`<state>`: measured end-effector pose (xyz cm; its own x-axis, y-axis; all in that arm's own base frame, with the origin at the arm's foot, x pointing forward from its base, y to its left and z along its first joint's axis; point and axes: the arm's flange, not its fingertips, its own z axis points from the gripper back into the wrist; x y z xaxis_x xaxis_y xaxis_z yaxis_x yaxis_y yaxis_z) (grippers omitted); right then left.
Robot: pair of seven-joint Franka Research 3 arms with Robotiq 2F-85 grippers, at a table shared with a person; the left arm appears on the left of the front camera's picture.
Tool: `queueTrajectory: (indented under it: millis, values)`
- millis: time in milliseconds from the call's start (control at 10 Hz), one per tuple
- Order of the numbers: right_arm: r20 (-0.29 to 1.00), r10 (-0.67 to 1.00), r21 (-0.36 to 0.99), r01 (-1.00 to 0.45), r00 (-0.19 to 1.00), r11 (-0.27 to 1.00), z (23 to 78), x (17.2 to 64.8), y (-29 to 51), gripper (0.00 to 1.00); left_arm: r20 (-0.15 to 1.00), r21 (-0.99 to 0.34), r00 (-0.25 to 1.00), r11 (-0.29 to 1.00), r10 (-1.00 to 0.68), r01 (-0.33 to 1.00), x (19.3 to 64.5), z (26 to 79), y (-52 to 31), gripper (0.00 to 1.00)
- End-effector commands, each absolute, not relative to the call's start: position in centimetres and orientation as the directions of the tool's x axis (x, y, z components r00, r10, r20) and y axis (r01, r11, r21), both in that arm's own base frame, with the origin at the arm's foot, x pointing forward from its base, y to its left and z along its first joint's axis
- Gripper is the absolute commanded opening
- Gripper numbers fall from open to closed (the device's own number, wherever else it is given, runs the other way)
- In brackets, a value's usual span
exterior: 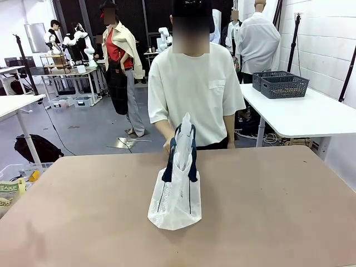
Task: Transfer purchased items from the store into the shopping bag.
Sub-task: Open the Reusable shopping bag in the center of the table.
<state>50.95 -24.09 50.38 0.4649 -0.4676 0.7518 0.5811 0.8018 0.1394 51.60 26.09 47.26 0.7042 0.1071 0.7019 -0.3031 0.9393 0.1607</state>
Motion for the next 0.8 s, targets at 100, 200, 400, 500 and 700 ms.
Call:
queueTrajectory:
  millis: [100,200,400,500,700]
  values:
    - [0.759,-0.455,0.135,0.571,0.466,0.81,50.52,50.82,-24.5,1.0,0.703,0.169,0.705,0.939,0.098,-0.298,51.58,47.38,26.22,1.0]
    - [0.759,-0.455,0.135,0.571,0.466,0.81,50.52,50.82,-24.5,1.0,0.703,0.169,0.705,0.939,0.098,-0.298,51.58,47.38,26.22,1.0]
    - [0.759,-0.455,0.135,0.571,0.466,0.81,50.52,50.82,-24.5,1.0,0.703,0.169,0.705,0.939,0.098,-0.298,51.58,47.38,26.22,1.0]
    - [0.759,-0.455,0.135,0.571,0.466,0.81,50.52,50.82,-24.5,1.0,0.703,0.169,0.705,0.939,0.098,-0.298,51.58,47.38,26.22,1.0]
    - [0.759,-0.455,0.135,0.571,0.466,0.81,50.52,50.82,-24.5,1.0,0.703,0.169,0.705,0.939,0.098,-0.298,51.58,47.38,26.22,1.0]
